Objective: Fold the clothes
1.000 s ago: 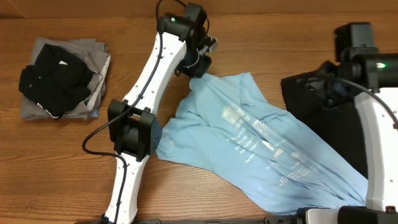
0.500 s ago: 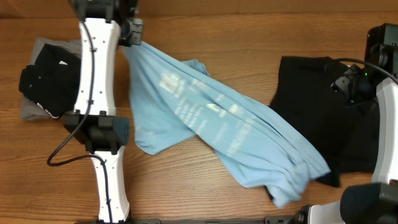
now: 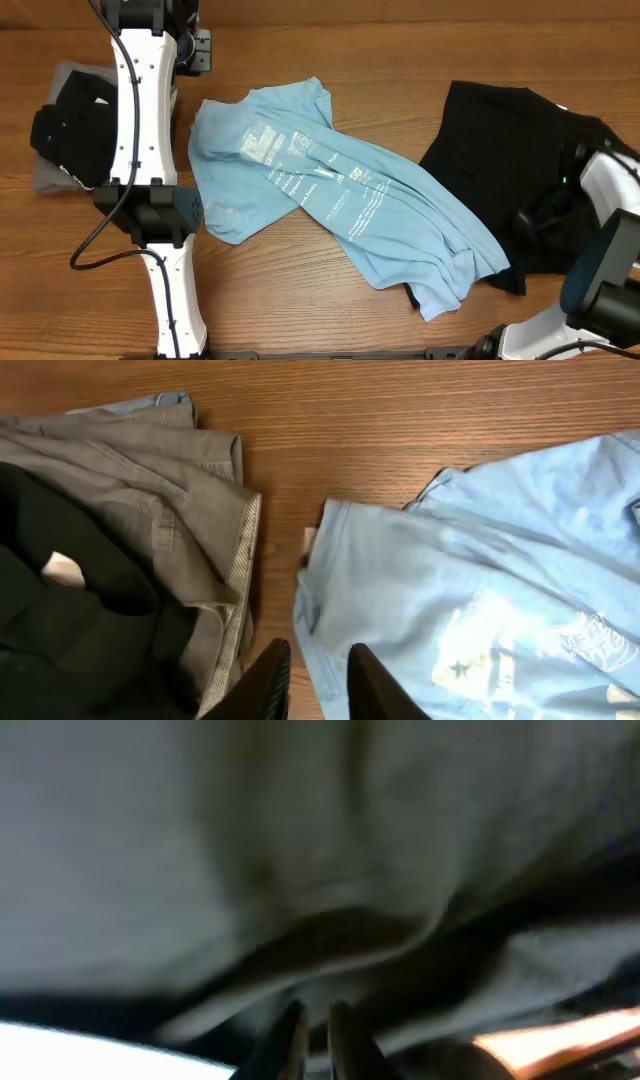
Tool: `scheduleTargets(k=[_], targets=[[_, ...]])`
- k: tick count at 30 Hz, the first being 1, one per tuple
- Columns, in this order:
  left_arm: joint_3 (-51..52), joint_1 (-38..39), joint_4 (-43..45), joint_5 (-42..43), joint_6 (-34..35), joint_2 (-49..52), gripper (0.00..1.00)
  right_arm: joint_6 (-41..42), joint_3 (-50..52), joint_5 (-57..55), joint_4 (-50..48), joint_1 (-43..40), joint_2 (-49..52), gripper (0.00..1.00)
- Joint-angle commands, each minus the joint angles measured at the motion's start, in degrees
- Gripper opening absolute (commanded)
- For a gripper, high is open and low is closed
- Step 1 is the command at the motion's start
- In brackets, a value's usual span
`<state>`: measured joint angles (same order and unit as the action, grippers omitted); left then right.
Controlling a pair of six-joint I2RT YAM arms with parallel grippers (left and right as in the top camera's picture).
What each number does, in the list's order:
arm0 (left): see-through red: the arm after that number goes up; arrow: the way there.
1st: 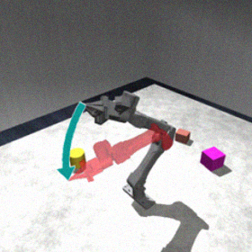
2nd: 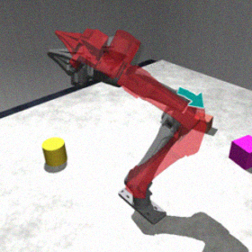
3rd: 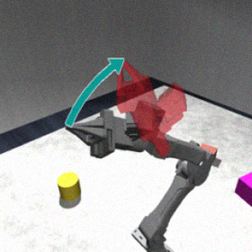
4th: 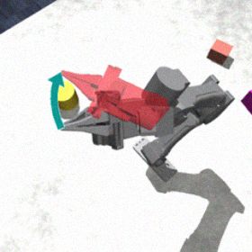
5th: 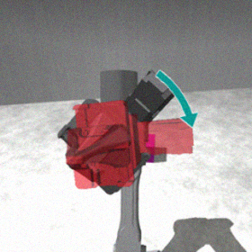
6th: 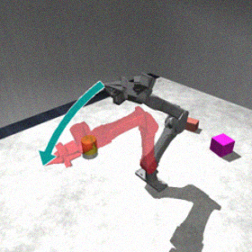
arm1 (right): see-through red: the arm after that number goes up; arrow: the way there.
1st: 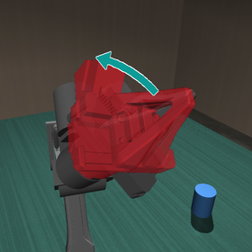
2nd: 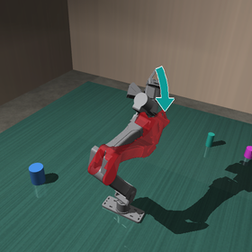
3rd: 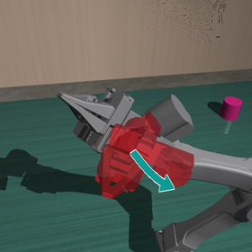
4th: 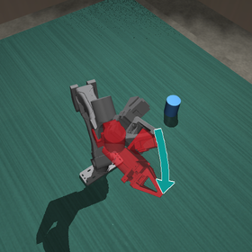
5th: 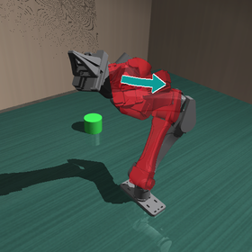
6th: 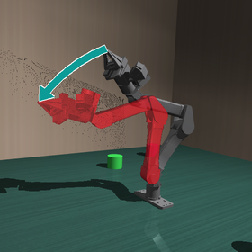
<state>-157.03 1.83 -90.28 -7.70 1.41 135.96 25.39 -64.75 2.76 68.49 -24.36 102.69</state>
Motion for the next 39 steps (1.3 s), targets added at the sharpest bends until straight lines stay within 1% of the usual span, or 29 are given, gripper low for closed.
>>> scheduleTargets(k=[1,3,4,5,6,7,8,11,13,16,18,19,20,21,23,24,26,27,29,30,31,32,36,37,39], targets=[[-1.51,0.07,-0.07,0.26,0.76,-3.52,0.29,4.79,7.13,0.33,-6.71,-5.4,-0.33,0.07],[-1.51,0.07,-0.37,0.26,0.74,-3.76,0.33,5.88,11.56,0.22,-12.5,-8.9,-0.33,0.05],[-1.51,0.07,-0.55,0.26,0.74,-3.87,0.35,6.45,12.72,-0.22,-13.84,-10.12,-0.33,0.04],[-1.51,0.07,-0.76,0.24,0.74,-4.0,0.36,7.02,14.25,-1.9,-15.74,-12.55,-0.33,0.04],[-1.51,0.07,-1.03,0.26,0.76,-4.22,0.37,9.77,14.38,-5.79,-16.02,-15.56,-0.33,0.04],[-1.51,0.07,-1.22,0.28,0.76,-4.44,0.38,12.13,13.22,-7.98,-15.98,-19.63,-0.33,0.04],[-1.51,0.07,-1.27,0.28,0.76,-4.55,0.38,12.76,11.89,-9.51,-15.96,-22.45,-0.33,0.04],[-1.51,0.09,-1.66,0.85,0.74,-4.81,0.39,12.81,5.64,-15.72,-14.58,-28.7,-0.33,0.04],[-1.51,0.07,-2.08,1.49,0.74,-4.85,0.39,13.68,0.31,-16.22,-14.05,-32.09,-0.33,0.04],[-1.51,0.09,-2.78,1.55,0.74,-4.85,0.4,13.66,-5.49,-16.44,-14.38,-34.42,-0.33,0.04],[-1.51,0.07,-3.15,1.57,0.74,-4.85,0.42,13.27,-9.05,-14.58,-14.34,-35.01,-0.33,0.04],[-1.51,0.09,-3.43,2.27,0.72,-4.85,0.44,11.28,-11.23,-10.38,-13.53,-35.01,-0.35,0.04],[-1.51,0.09,-3.76,4.44,0.55,-4.85,0.48,10.19,-12.31,-6.93,-12.76,-35.01,-0.35,0.04],[-1.49,0.09,-4.22,8.5,-0.74,-4.83,0.49,8.81,-13.49,-2.14,-11.87,-34.53,-0.35,0.05],[-1.31,0.46,-5.57,18.25,-4.37,-4.81,0.51,7.5,-13.99,3.67,-10.62,-33.35,-0.35,0.1],[-0.83,0.92,-6.16,21.62,-4.96,-4.81,0.51,7.5,-13.97,5.7,-9.68,-32.76,-0.35,0.14],[0.57,2.25,-6.51,25.86,-6.95,-4.79,0.55,6.54,-13.97,8.87,-7.45,-31.04,-0.35,0.27],[2.93,4.37,-6.01,27.67,-9.01,-4.72,0.57,3.37,-13.97,11.45,-6.49,-29.31,-0.35,0.42],[5.92,7.67,-4.96,27.87,-11.41,-4.48,0.59,1.57,-13.97,13.9,-5.49,-28.26,-0.35,0.45],[8.5,10.27,-3.96,27.63,-14.03,-4.13,0.6,1.01,-13.97,15.96,-4.72,-27.78,-0.35,0.45],[11.41,12.81,-2.54,26.62,-16.28,-3.89,0.61,-0.2,-13.97,17.97,-4.15,-27.54,-0.35,0.45],[13.7,14.49,-1.07,25.29,-16.9,-3.63,0.63,-1.07,-13.97,19.32,-3.65,-27.47,-0.35,0.45],[24.02,19.85,8.87,17.94,-16.5,-2.67,0.72,-5.46,-13.97,23.08,0.57,-27.43,-0.35,0.47],[27.82,20.76,14.03,15.76,-15.21,-2.43,0.76,-6.75,-13.97,23.06,2.38,-27.39,-0.35,0.47],[31.45,20.85,19.61,13.42,-13.27,-2.32,0.84,-7.52,-13.97,23.06,3.69,-27.39,-0.35,0.47]])
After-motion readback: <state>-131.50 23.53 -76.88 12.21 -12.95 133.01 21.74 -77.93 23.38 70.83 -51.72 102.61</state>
